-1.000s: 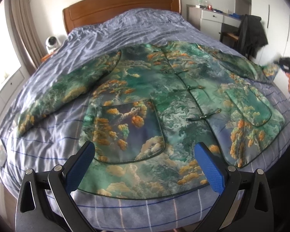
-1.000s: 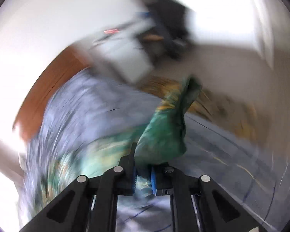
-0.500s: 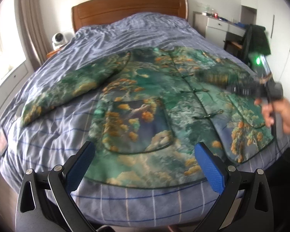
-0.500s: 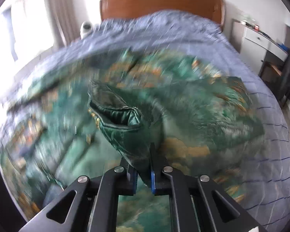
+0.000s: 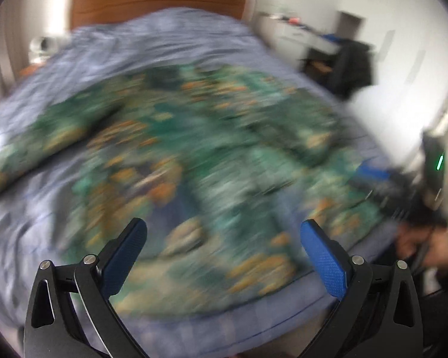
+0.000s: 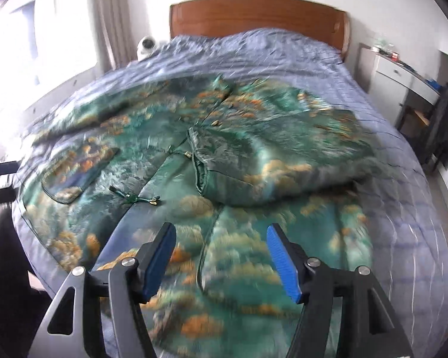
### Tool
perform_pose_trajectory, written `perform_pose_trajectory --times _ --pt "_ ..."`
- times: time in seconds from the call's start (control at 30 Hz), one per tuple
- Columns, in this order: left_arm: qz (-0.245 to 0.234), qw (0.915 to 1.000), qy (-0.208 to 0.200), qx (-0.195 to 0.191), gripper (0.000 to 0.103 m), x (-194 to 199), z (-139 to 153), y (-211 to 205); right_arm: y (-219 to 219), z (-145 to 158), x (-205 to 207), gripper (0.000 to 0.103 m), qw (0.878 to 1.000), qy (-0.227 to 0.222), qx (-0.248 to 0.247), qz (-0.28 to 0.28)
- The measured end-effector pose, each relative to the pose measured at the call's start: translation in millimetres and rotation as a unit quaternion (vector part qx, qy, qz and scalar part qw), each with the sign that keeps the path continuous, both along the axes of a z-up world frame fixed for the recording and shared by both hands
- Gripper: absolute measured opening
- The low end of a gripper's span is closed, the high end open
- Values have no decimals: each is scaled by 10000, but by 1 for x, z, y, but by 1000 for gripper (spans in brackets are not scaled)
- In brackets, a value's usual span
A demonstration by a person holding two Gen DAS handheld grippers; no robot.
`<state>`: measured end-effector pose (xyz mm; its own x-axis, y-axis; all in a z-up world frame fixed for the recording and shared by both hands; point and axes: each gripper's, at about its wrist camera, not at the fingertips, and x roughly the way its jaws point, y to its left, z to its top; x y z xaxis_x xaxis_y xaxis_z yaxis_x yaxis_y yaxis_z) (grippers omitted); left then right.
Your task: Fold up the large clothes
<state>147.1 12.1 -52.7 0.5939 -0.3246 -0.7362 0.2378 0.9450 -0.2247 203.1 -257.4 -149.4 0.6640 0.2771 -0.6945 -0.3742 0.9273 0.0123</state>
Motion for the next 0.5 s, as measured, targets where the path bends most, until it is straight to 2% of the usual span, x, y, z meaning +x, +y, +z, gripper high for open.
perform_pose_trajectory --times 0.13,0.23,0.33,0.4,0.5 --pt "-753 9952 328 -536 102 81 3 -40 -19 8 -22 65 9981 -138 462 -384" --pt "-821 9898 926 -711 102 141 -22 -68 -28 14 -33 65 9956 -205 746 -523" --pt "-539 9854 1479 -652 99 187 -54 -91 -32 22 -43 65 9939 -315 904 -553" --pt "-410 9851 1589 -511 93 201 -67 -102 -34 25 -48 65 9933 -396 944 -527" --pt "-499 9842 1693 -136 81 208 -82 -124 -38 24 -56 65 9933 -486 937 -464"
